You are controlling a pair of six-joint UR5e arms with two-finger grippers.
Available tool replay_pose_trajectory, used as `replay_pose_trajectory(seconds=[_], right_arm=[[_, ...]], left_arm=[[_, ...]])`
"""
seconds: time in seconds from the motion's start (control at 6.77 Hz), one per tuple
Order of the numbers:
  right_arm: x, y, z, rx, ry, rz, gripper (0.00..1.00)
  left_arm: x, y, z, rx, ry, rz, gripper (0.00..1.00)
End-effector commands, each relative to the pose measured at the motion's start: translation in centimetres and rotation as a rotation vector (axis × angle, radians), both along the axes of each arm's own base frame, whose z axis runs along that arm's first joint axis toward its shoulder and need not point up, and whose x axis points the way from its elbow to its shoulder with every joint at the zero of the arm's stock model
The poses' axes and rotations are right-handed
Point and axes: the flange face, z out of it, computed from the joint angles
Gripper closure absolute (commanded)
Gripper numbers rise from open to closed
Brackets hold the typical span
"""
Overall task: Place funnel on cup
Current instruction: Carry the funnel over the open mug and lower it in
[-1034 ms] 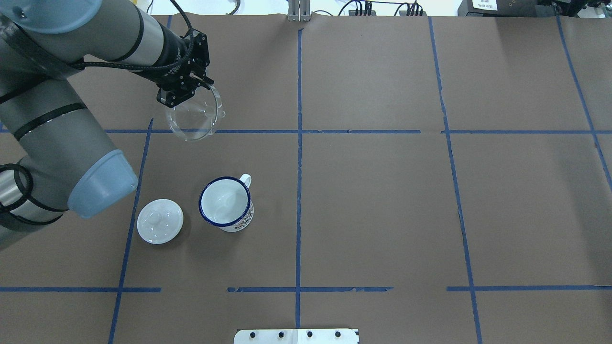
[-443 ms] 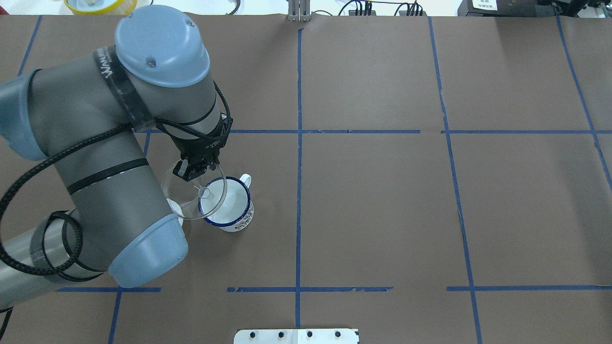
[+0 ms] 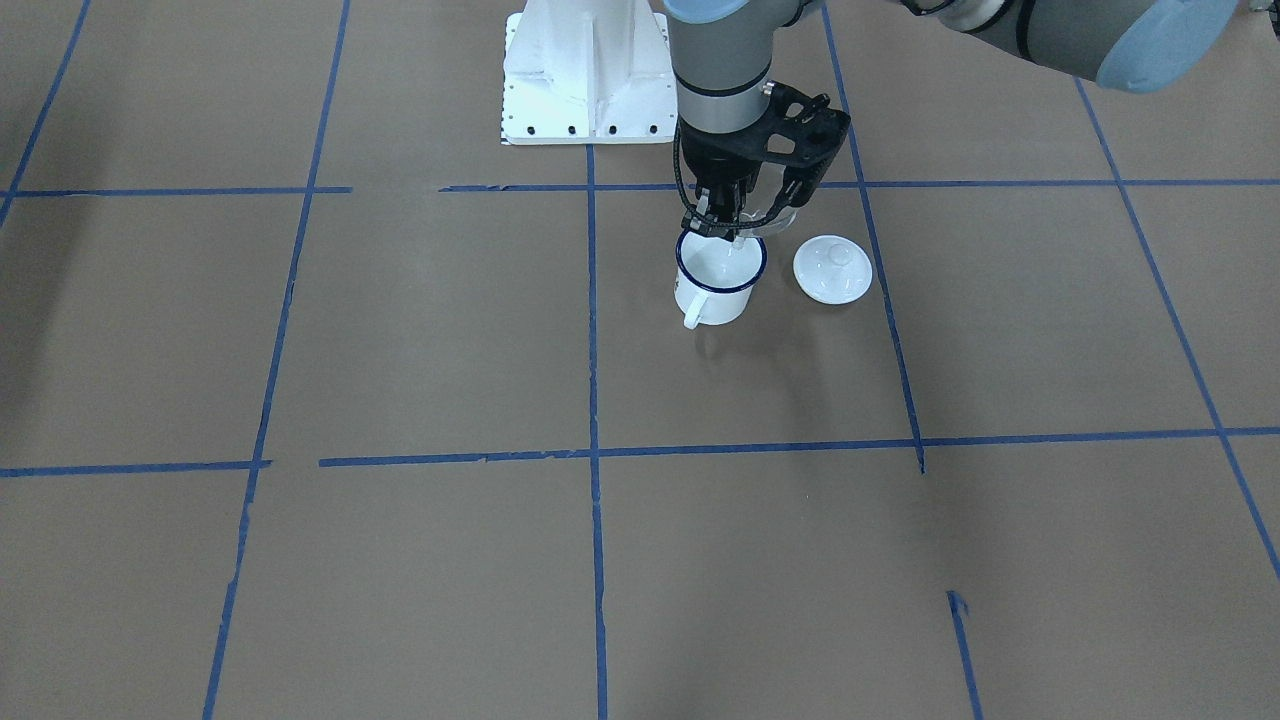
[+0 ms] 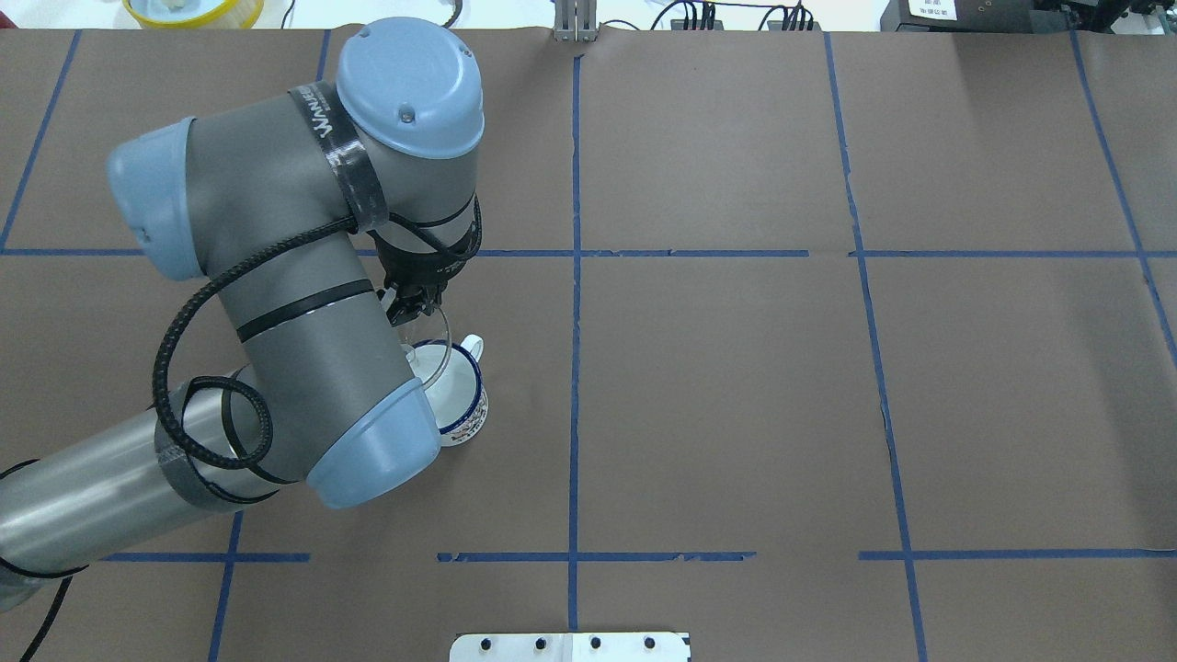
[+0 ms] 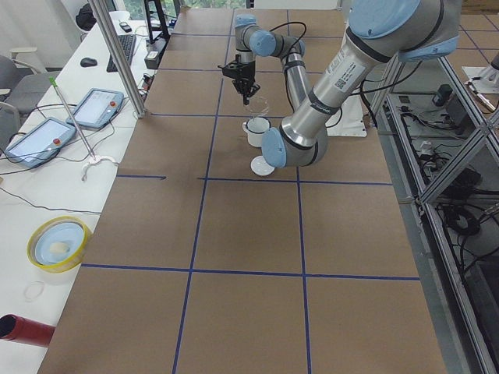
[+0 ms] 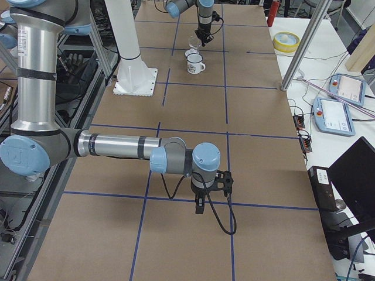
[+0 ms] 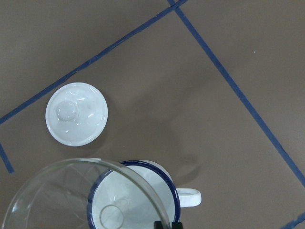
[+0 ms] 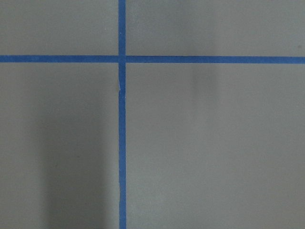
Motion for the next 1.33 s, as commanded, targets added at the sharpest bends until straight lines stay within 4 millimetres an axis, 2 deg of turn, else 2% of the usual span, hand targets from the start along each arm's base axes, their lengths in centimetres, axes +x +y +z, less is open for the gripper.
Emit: replay_pose_trajectory(seconds=[0.0,0.3,0.44,0.74,1.18], right_arm=[[0.0,0.0,0.0,0.000,0.000,0.000,0.00],[0.0,0.0,0.0,0.000,0.000,0.000,0.00],[0.0,0.0,0.0,0.000,0.000,0.000,0.00],[0.0,0.0,0.0,0.000,0.000,0.000,0.00],[0.0,0.0,0.0,0.000,0.000,0.000,0.00]], left_arm=[[2.4,1.0,0.6,0.011,-0.003,0.041,1.00],[3.7,1.6,1.6,0.011,-0.003,0.060,1.00],[5.2,2.3,2.9,0.010,-0.006,0.079,1.00],[6.9,1.3,4.0,0.015,-0.002,0.081,1.00],[7.0,1.3,4.4,0.017,0.000,0.084,1.00]])
